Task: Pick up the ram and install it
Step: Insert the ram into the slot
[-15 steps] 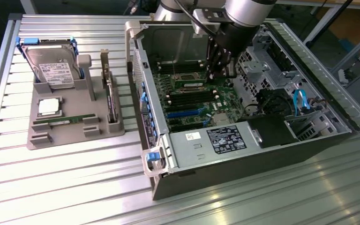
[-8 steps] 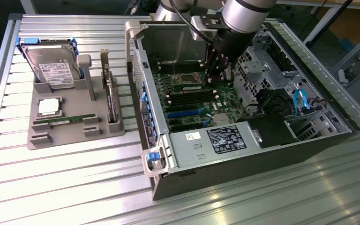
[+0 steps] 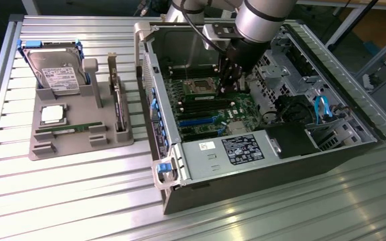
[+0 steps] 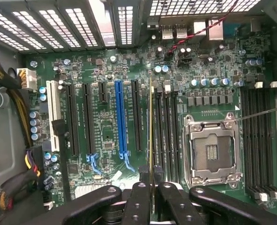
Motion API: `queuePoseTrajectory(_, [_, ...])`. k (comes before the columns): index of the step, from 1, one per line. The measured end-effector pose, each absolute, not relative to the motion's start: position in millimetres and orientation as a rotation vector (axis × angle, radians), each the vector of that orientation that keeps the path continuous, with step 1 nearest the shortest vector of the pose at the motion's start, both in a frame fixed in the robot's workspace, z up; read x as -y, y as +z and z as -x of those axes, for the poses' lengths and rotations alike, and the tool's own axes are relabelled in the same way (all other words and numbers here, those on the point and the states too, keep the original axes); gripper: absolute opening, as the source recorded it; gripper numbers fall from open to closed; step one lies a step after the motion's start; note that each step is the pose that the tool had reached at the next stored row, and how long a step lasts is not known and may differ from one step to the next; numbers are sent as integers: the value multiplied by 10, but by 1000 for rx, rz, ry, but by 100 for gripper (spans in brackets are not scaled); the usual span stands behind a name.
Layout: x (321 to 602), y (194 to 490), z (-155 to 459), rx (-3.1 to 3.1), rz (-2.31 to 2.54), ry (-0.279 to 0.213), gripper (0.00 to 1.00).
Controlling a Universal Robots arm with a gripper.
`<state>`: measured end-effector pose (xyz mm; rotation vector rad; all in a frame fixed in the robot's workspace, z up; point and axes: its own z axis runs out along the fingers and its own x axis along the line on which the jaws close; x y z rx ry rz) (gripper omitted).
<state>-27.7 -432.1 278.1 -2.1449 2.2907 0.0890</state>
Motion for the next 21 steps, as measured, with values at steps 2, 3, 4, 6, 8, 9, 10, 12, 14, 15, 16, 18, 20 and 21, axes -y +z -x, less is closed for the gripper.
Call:
queuePoseTrajectory(2, [4321, 2753, 277, -2291, 2145, 89, 13])
queuePoseTrajectory(3, [4321, 2740, 278, -2291, 2145, 89, 13])
queuePoseTrajectory(4, [4321, 2723, 278, -2291, 2145, 89, 13])
queuePoseTrajectory(6, [4321, 2693, 278, -2291, 2145, 89, 13])
queuePoseTrajectory(8, [4321, 2671, 278, -2291, 2145, 89, 13])
queuePoseTrajectory(9, [4321, 2670, 278, -2291, 2145, 89, 13])
queuePoseTrajectory(10, [4321, 2670, 279, -2291, 2145, 89, 13])
queuePoseTrajectory(12, [4321, 2670, 278, -2291, 2145, 89, 13])
queuePoseTrajectory(14, [4321, 2669, 278, -2290, 2146, 89, 13])
queuePoseTrajectory(15, [4321, 2669, 279, -2274, 2163, 89, 13])
queuePoseTrajectory(16, [4321, 2669, 278, -2255, 2184, 89, 13])
queuePoseTrajectory(18, [4321, 2669, 278, -2233, 2207, 89, 13])
queuePoseTrajectory(20, [4321, 2669, 276, -2231, 2209, 89, 13])
queuePoseTrajectory(21, [4320, 2667, 263, -2231, 2209, 89, 13])
